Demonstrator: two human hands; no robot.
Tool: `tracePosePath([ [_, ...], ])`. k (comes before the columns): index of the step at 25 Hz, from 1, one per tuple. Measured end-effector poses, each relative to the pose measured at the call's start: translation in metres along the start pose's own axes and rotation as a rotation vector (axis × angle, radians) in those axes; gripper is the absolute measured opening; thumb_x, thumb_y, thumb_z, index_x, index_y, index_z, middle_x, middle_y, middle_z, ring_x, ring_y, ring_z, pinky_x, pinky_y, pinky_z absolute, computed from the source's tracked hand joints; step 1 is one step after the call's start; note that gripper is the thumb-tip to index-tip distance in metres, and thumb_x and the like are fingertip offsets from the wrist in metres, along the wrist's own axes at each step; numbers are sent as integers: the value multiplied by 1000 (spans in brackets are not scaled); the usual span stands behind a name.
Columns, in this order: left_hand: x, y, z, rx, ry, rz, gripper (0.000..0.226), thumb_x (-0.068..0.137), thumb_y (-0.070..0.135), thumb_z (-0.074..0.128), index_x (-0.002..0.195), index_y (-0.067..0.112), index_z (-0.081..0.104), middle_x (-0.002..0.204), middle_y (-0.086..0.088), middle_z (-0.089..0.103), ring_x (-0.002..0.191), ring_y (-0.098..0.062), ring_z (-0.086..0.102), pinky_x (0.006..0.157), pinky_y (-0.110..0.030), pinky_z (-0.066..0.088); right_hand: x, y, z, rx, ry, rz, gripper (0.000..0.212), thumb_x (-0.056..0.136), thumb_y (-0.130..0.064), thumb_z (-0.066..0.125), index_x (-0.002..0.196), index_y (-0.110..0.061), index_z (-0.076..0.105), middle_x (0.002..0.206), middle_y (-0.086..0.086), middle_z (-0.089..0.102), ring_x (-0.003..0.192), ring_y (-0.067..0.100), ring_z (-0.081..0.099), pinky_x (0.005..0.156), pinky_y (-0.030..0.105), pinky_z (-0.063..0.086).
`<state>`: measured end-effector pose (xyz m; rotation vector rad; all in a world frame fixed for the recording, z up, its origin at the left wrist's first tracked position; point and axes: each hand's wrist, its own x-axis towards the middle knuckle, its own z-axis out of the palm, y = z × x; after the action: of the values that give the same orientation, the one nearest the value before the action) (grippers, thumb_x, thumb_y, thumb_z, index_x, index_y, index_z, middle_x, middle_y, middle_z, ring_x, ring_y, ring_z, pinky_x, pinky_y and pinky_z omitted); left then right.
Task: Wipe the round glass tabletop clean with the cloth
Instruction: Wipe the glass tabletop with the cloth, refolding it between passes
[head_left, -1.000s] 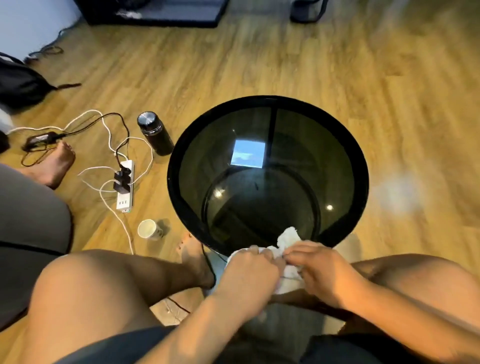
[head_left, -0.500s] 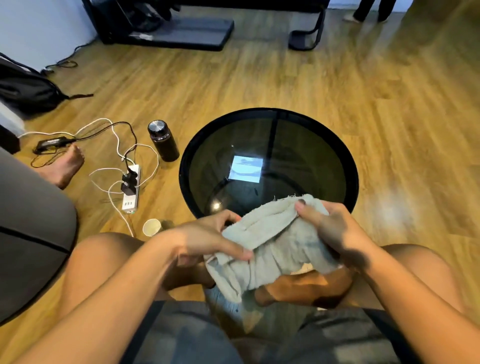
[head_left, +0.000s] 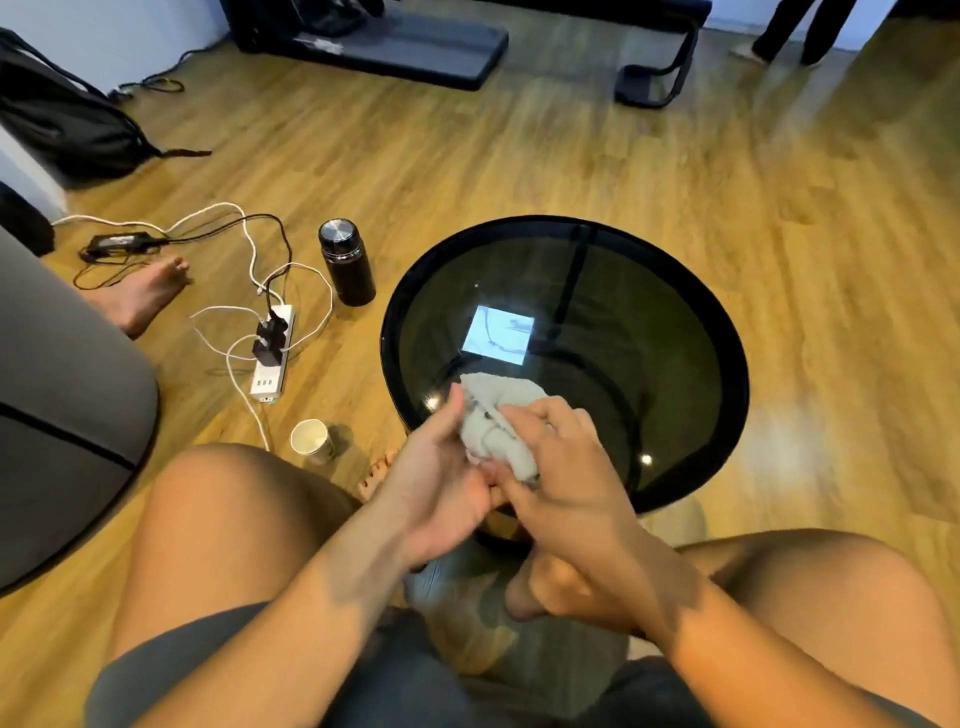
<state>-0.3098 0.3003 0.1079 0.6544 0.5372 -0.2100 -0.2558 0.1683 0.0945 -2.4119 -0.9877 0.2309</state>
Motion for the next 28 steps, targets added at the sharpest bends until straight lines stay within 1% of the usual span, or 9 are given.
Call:
tracePosePath([
  [2, 6, 19, -17, 363, 62, 67, 62, 96, 61, 32, 130, 17, 60, 130, -9, 64, 118, -26, 61, 102, -44, 46, 31, 11, -13, 102, 65, 37, 40, 89, -40, 57, 127, -25, 55, 110, 0, 52, 95, 17, 52, 81, 33, 47],
  [4, 16, 47, -31, 778, 331, 218, 53, 99, 58, 29, 120, 22, 62, 120, 2, 66, 118, -21, 59, 100, -43, 47, 63, 10, -28, 5, 177, 43, 40, 89, -42, 56, 125, -22, 55, 106, 1, 53, 91, 16, 53, 77, 33, 47],
  [7, 51, 78, -66, 882, 733, 454, 39, 101, 47, 28, 122, 25, 54, 114, 4, 60, 115, -22, 52, 88, -33, 38, 79, -2, 3, -205, 95, 4, 45, 85, -48, 59, 123, -25, 56, 113, 3, 50, 103, 23, 50, 84, 39, 49],
  [10, 99, 84, -98, 862, 643, 469, 49, 103, 45, 23, 146, 25, 37, 151, 0, 42, 138, -19, 37, 106, -27, 25, 69, -7, 77, -383, -88, -76, 46, 84, -59, 50, 118, -30, 60, 116, 3, 53, 105, 30, 51, 83, 46, 47],
  [14, 142, 81, -104, 606, 632, 630, 67, 93, 57, 24, 149, 24, 35, 156, 2, 36, 143, -11, 31, 122, -34, 17, 112, 21, 93, -353, -47, -147, 42, 87, -55, 50, 117, -28, 62, 101, 2, 54, 91, 25, 51, 75, 43, 48],
  [18, 158, 66, -109, 507, 704, 618, 64, 92, 49, 22, 147, 22, 39, 155, 8, 38, 132, 9, 30, 112, -14, 18, 211, 49, 94, -363, 97, -184, 38, 86, -48, 54, 107, -18, 63, 96, 11, 57, 84, 32, 52, 64, 44, 45],
  [21, 159, 60, -111, 519, 706, 619, 58, 95, 46, 23, 148, 27, 35, 154, 15, 36, 129, 17, 28, 106, -3, 19, 301, 61, 95, -435, 224, -43, 46, 90, -54, 46, 117, -18, 56, 110, 15, 56, 103, 36, 52, 72, 41, 44],
  [25, 158, 60, -110, 681, 750, 627, 56, 97, 43, 21, 149, 27, 32, 154, 14, 34, 134, 11, 26, 108, -3, 16, 384, 76, 84, -445, 234, 130, 56, 92, -60, 36, 131, -22, 51, 131, 10, 55, 120, 32, 51, 89, 39, 41],
  [28, 158, 64, -107, 648, 766, 626, 58, 94, 48, 23, 146, 26, 39, 151, 12, 40, 128, 11, 31, 108, -11, 19, 366, 60, 85, -387, 179, 117, 56, 93, -61, 34, 127, -20, 52, 122, 10, 60, 112, 33, 56, 81, 35, 41],
])
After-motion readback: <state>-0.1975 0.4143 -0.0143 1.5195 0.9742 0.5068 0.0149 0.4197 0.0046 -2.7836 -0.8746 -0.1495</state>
